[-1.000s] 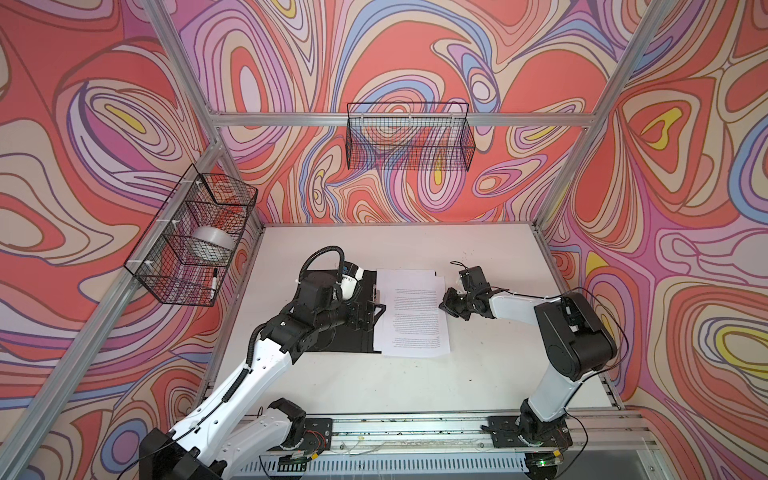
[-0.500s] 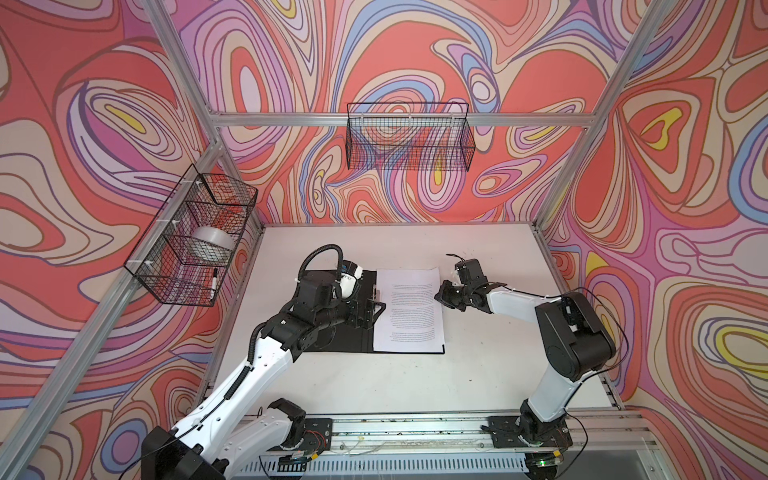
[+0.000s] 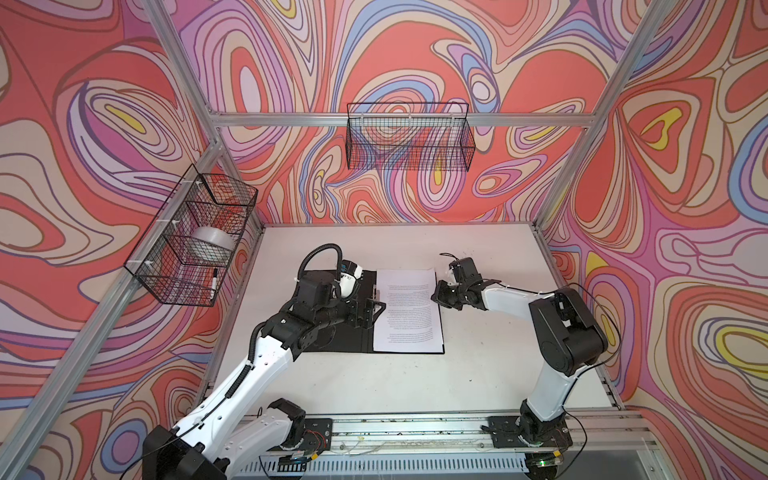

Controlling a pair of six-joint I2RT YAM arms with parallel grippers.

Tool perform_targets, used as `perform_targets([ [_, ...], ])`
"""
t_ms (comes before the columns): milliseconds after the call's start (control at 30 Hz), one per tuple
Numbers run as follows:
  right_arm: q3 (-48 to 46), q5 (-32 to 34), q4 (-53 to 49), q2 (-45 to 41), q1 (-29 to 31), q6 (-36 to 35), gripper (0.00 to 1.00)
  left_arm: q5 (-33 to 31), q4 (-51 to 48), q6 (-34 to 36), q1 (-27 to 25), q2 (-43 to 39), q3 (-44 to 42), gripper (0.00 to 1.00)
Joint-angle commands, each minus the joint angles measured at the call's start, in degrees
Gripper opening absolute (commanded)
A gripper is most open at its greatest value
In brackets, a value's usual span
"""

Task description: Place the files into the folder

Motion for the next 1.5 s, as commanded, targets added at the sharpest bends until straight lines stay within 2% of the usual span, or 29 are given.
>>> perform_targets([
  [0,1.85,0.64,-0.9,1.85,0.77,-0.04,0.0,1.08,1.48,-0.46,0.44,0.36,-0.88,1.0],
  [933,0.44,0.77,-0.29,1.12,1.86,2.26,0.0,2.18,2.66,-1.76,0.98,0.45,-1.49,1.0],
  [1167,0.49,1.02,-0.65,1.03,1.86,2.2,0.0,-0.05,0.02,-2.83,1.14,1.73,-0.13,1.0],
  [1467,0.58,1.61,-1.6,0.12,1.95,1.94,0.17,0.41,-0.85,-3.26,1.45,2.65,0.6,1.0],
])
